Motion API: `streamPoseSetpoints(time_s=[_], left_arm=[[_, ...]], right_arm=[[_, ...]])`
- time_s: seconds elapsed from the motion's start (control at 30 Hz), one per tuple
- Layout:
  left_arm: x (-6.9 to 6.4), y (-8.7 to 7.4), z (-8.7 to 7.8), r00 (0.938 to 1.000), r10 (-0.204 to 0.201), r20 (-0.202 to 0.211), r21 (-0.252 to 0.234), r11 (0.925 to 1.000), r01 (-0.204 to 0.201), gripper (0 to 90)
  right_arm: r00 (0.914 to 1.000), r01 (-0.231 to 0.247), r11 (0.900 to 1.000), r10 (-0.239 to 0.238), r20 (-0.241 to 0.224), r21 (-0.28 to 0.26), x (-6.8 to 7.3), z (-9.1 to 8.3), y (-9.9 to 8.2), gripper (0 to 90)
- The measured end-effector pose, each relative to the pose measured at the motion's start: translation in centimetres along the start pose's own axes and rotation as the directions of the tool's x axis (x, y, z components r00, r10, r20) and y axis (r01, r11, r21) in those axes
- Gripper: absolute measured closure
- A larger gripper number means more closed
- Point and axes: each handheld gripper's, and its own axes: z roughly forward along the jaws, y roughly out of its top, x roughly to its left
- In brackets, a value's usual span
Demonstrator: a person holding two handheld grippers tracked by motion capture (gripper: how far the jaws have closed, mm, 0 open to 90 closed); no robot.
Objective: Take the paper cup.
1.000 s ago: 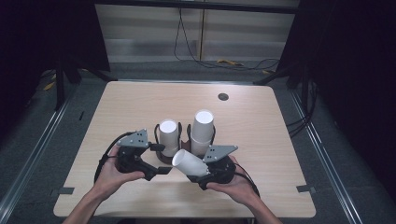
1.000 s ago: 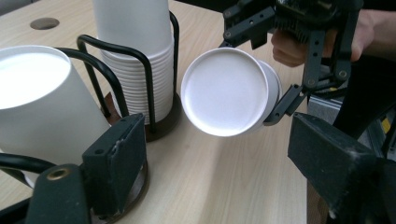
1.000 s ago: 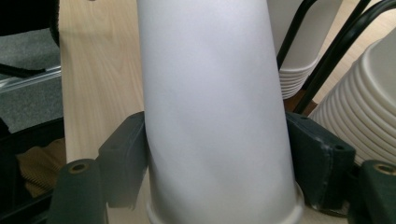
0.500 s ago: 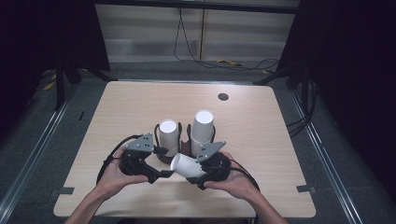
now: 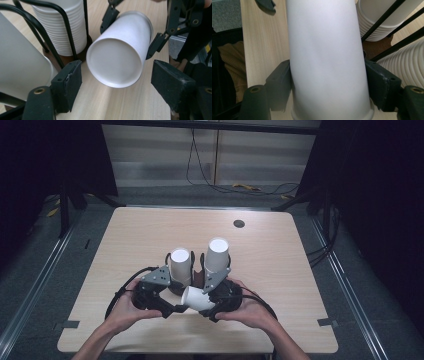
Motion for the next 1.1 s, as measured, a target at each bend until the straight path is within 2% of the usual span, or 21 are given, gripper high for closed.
streamPoseSetpoints(time_s=[0.1,0.17,0.27,0.43,0.47,0.63,0.67,0.7,0.73,0.8,0.97,1.1], left_arm=[[0.0,0.0,0.2,1.0000,-0.006,-0.004,0.031,0.9995,0.006,24.4],[-0.1,0.0,0.3,0.9998,-0.009,-0.020,0.042,0.9991,0.010,21.6],[-0.2,-0.1,0.6,1.0000,-0.002,-0.008,0.069,0.9976,0.003,23.3],[-0.1,-0.2,1.1,0.9998,0.016,0.012,0.095,0.9953,-0.017,23.9],[-0.2,-0.3,1.3,0.9999,0.002,0.013,0.089,0.9960,-0.004,24.5],[0.1,-0.4,1.6,0.9991,0.002,0.043,0.101,0.9949,-0.006,24.7],[0.2,-0.4,1.7,0.9987,0.015,0.049,0.105,0.9943,-0.020,25.4],[0.2,-0.5,1.9,0.9986,0.005,0.053,0.098,0.9951,-0.010,25.3],[0.2,-0.5,2.1,0.9983,-0.001,0.058,0.113,0.9936,-0.005,25.4],[0.3,-0.4,2.4,0.9974,0.015,0.071,0.134,0.9907,-0.025,25.6],[0.2,-0.4,2.5,0.9964,0.013,0.084,0.142,0.9896,-0.024,27.3],[0.3,-0.5,2.4,0.9943,0.011,0.106,0.149,0.9885,-0.027,31.7]], right_arm=[[0.9998,0.020,0.9995,-0.020,-0.001,0.026,0.1,0.3,0.2,28.1],[0.9994,0.033,0.9988,-0.033,-0.009,0.035,0.2,0.5,0.3,28.0],[0.9978,0.063,0.9962,-0.061,-0.027,0.061,0.5,0.6,0.5,28.0],[0.9969,0.078,0.9928,-0.078,-0.009,0.091,0.7,0.7,0.7,28.1],[0.9966,0.083,0.9914,-0.082,-0.007,0.101,0.7,0.8,0.7,28.1],[0.9962,0.087,0.9899,-0.086,-0.007,0.112,0.6,1.1,0.7,28.2],[0.9964,0.085,0.9895,-0.084,-0.010,0.117,0.6,1.2,0.6,28.3],[0.9962,0.087,0.9892,-0.087,-0.008,0.118,0.6,1.2,0.6,28.3],[0.9957,0.092,0.9890,-0.092,-0.010,0.116,0.6,1.3,0.6,28.3],[0.9959,0.090,0.9886,-0.089,-0.014,0.121,0.7,1.5,0.6,28.3],[0.9945,0.103,0.9861,-0.100,-0.030,0.130,1.0,1.8,0.7,28.3],[0.9928,0.118,0.9845,-0.115,-0.035,0.130,1.2,2.0,0.9,28.4]])
